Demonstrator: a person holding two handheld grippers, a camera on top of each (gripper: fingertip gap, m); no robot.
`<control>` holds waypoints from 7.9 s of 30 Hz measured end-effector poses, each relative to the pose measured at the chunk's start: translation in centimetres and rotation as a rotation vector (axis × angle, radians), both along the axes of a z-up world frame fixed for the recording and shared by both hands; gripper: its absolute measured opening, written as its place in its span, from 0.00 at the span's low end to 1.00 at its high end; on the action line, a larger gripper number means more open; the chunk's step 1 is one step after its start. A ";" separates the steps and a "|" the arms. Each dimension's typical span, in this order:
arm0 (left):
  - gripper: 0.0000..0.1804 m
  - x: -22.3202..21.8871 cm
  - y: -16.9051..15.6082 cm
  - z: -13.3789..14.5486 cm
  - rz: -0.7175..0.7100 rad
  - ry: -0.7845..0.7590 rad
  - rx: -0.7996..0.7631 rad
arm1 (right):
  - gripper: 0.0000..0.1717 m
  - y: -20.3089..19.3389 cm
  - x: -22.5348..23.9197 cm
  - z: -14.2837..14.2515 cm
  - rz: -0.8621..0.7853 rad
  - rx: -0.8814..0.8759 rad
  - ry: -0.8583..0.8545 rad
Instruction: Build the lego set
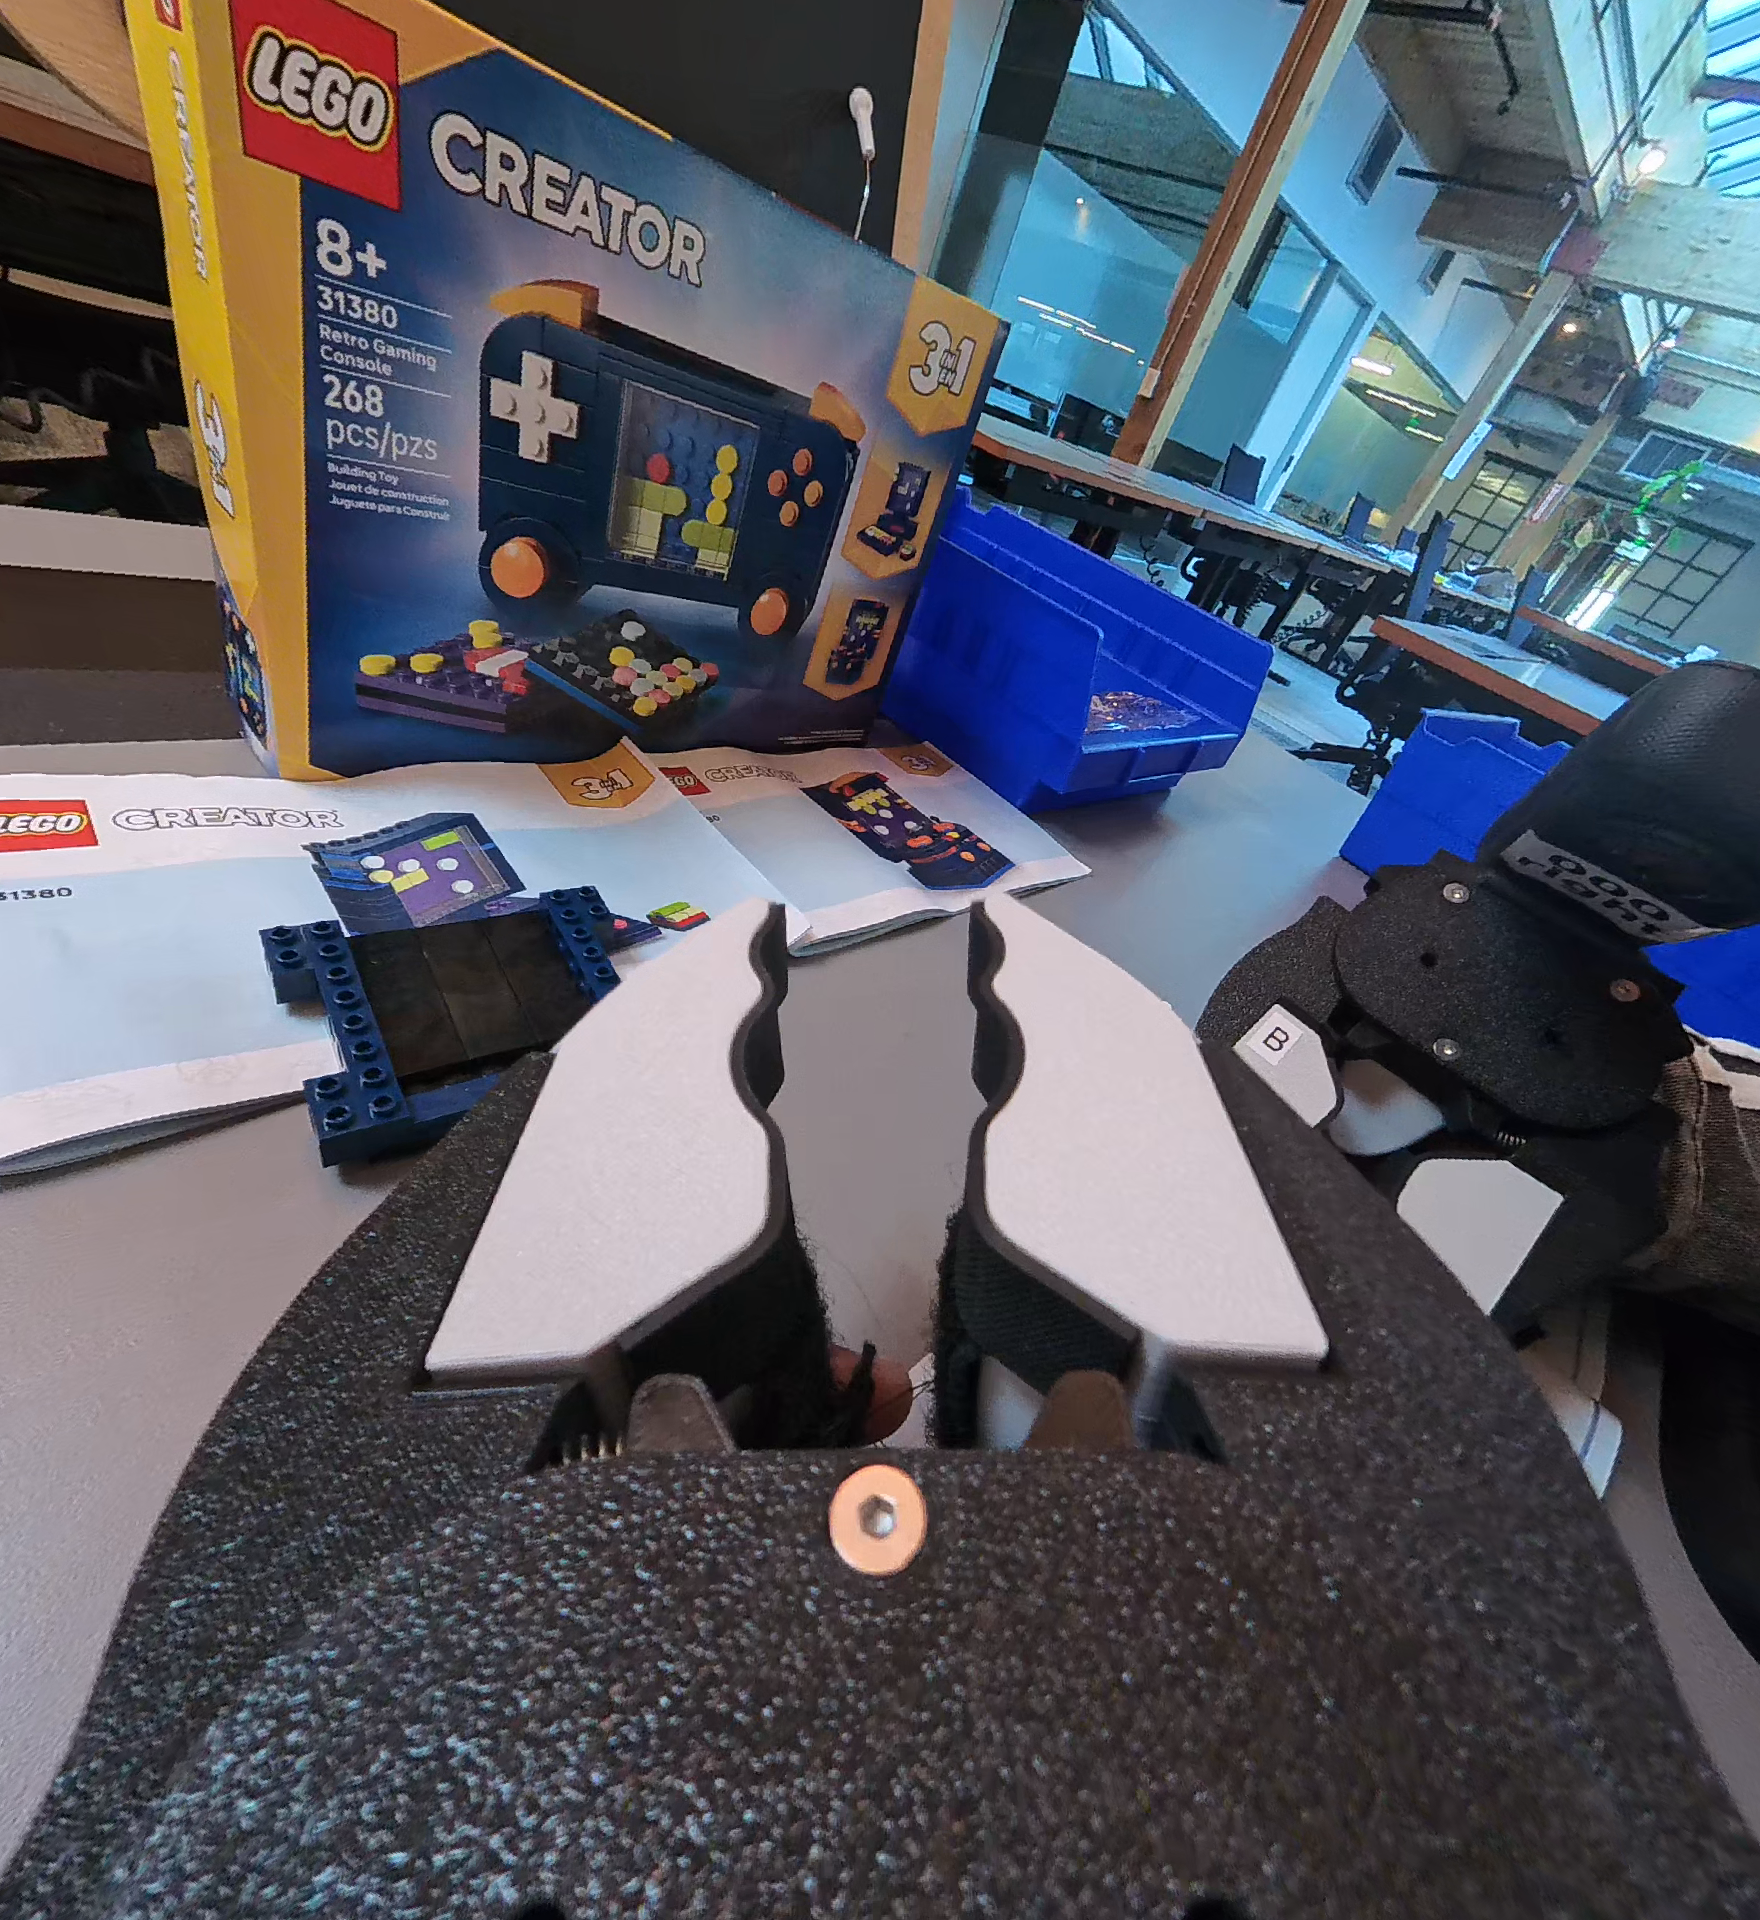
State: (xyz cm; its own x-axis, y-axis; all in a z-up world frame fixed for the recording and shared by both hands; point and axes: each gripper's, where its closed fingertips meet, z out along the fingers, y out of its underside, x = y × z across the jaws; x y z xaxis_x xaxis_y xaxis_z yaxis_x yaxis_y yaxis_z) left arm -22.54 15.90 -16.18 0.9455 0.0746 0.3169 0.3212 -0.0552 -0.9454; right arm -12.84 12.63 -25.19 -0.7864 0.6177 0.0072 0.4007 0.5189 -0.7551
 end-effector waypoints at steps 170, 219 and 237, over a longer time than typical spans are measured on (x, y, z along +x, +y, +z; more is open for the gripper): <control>0.09 15.8 -7.0 7.0 -0.065 0.893 0.150 | 0.03 -5.8 6.2 16.3 -0.016 -1.419 -0.383; 0.19 12.0 -2.9 -8.8 -0.524 0.268 -0.815 | 0.05 5.3 23.8 14.7 -0.893 -0.295 0.620; 0.31 19.6 3.5 -5.3 -0.699 0.102 -0.587 | 0.05 5.1 21.9 10.0 -0.802 -0.338 0.422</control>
State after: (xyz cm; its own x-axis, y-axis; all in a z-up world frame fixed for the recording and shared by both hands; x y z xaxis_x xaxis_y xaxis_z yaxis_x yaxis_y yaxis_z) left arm -2.94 19.42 -21.53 0.8573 -0.4023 0.3214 -0.0496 -0.6857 -0.7262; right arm 9.02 17.77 -15.15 -0.1033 0.9911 -0.0837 0.2026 -0.0615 -0.9773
